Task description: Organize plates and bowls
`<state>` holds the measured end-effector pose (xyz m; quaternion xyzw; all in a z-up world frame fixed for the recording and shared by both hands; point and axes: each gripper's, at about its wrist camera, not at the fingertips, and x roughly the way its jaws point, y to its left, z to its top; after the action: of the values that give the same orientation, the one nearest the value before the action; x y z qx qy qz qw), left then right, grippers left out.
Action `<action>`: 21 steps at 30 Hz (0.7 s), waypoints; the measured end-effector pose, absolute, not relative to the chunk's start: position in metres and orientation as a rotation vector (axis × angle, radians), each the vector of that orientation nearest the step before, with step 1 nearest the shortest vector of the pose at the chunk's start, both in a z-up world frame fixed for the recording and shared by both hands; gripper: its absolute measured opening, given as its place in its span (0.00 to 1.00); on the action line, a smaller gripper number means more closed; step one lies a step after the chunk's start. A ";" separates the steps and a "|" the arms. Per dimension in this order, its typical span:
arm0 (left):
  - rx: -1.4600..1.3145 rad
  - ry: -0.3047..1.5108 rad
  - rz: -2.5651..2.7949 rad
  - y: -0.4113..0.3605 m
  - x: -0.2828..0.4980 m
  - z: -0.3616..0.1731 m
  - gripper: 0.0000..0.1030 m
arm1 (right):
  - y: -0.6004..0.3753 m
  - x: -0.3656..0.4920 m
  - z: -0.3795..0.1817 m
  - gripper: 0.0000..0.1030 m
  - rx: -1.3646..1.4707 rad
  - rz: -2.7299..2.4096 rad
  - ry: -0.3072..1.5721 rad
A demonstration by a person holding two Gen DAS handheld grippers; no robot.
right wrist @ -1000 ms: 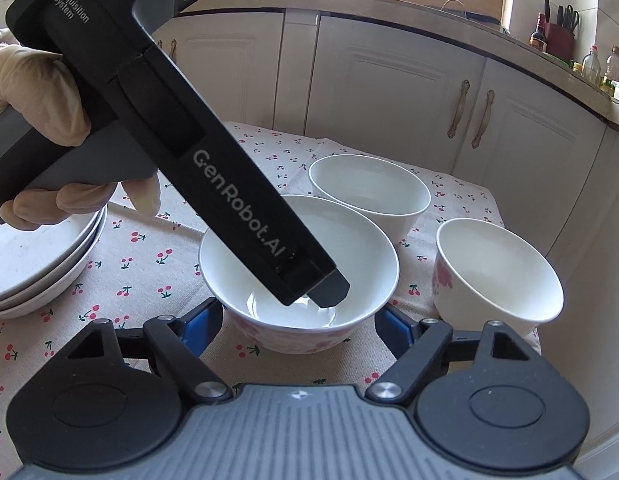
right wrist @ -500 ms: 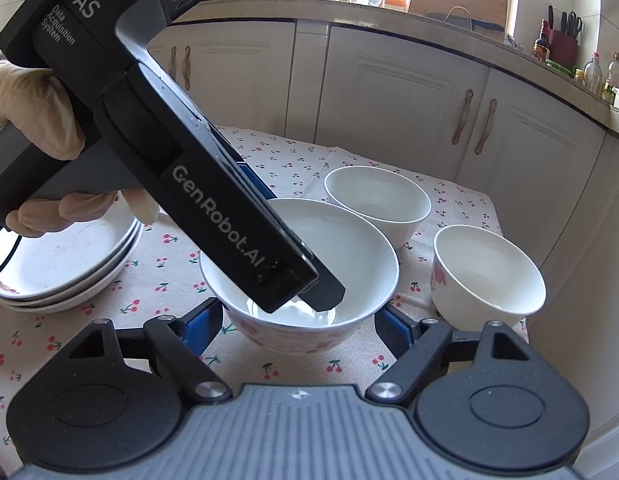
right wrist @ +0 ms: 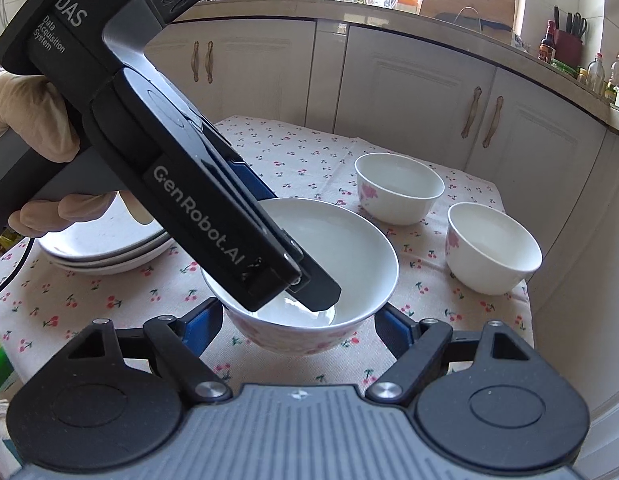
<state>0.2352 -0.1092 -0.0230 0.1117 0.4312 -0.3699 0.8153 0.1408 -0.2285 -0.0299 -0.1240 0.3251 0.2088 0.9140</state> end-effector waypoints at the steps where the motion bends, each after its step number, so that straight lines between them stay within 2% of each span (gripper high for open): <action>1: 0.241 0.920 -0.789 -0.108 0.231 -0.024 0.80 | -0.228 0.138 -0.030 0.84 -0.256 0.433 0.673; 21: 0.215 0.973 -0.761 -0.087 0.200 -0.044 0.80 | -0.211 0.116 -0.044 0.84 -0.261 0.507 0.744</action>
<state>0.1998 -0.0865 -0.0440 0.1005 0.4551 -0.3561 0.8099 0.1160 -0.2115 -0.0444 -0.1257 0.3584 0.2443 0.8922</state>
